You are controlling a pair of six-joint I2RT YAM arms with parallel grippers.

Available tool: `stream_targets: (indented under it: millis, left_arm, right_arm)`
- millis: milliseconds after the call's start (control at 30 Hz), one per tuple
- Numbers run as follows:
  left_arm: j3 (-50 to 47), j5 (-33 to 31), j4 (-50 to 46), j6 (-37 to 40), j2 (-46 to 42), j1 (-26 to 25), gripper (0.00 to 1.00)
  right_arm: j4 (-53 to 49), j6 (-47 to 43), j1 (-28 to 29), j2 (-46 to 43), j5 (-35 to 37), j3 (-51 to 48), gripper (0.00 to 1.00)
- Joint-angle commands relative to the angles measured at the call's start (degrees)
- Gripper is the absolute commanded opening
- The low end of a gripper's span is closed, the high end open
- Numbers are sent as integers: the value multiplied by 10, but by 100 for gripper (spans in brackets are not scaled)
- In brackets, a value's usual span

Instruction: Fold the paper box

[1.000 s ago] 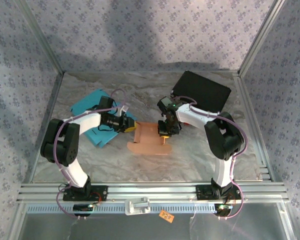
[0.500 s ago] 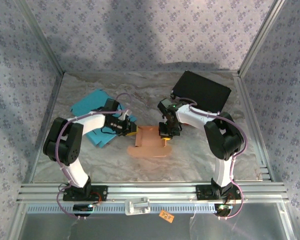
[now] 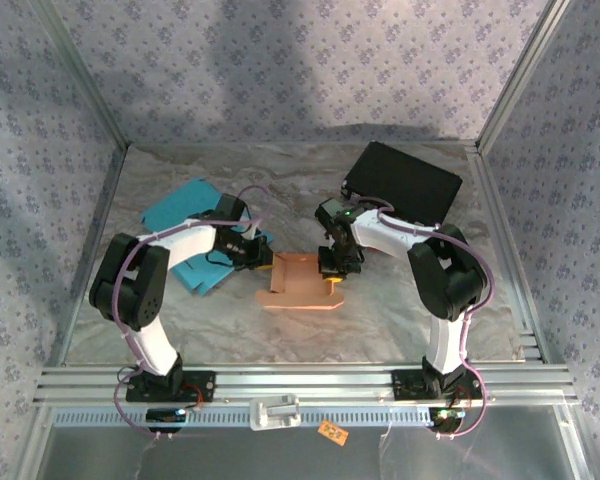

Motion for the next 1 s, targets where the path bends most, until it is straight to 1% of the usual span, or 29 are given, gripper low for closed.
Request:
stream_targets:
  millis: [0,133,300,400,467,600,733,900,967]
  left_arm:
    - [28,-70,-74,7,10,-31,0]
    - [72,-181,-137,-14,0,-73,0]
    - [126,-334,-226,-72,5,-137,0]
    - [142,-391,-253,-103,16,-160,0]
    - [147,-420,-262,-115,22,-168,0]
    - [150,-445,-259,-120,31,-175,0]
    - [155,-467,-250,-119,36,-185,0]
    - [175,-521,-265,-104,46,-212,0]
    - [171,-522,-261,-102,45,-216,0]
  right_arm:
    - [17,-2,11,3,8,21,0]
    - [3,-5,25,0,42,33,0]
    - [-6,-1,45,-11,83,46,0]
    - [-4,2,52,-13,89,45,0]
    - [-4,3,54,-13,89,44,0]
    - [-3,3,58,-14,87,44,0]
    - [-3,3,58,-12,84,44,0]
    - [-2,4,61,-16,87,43,0]
    - [0,6,61,-19,88,40,0]
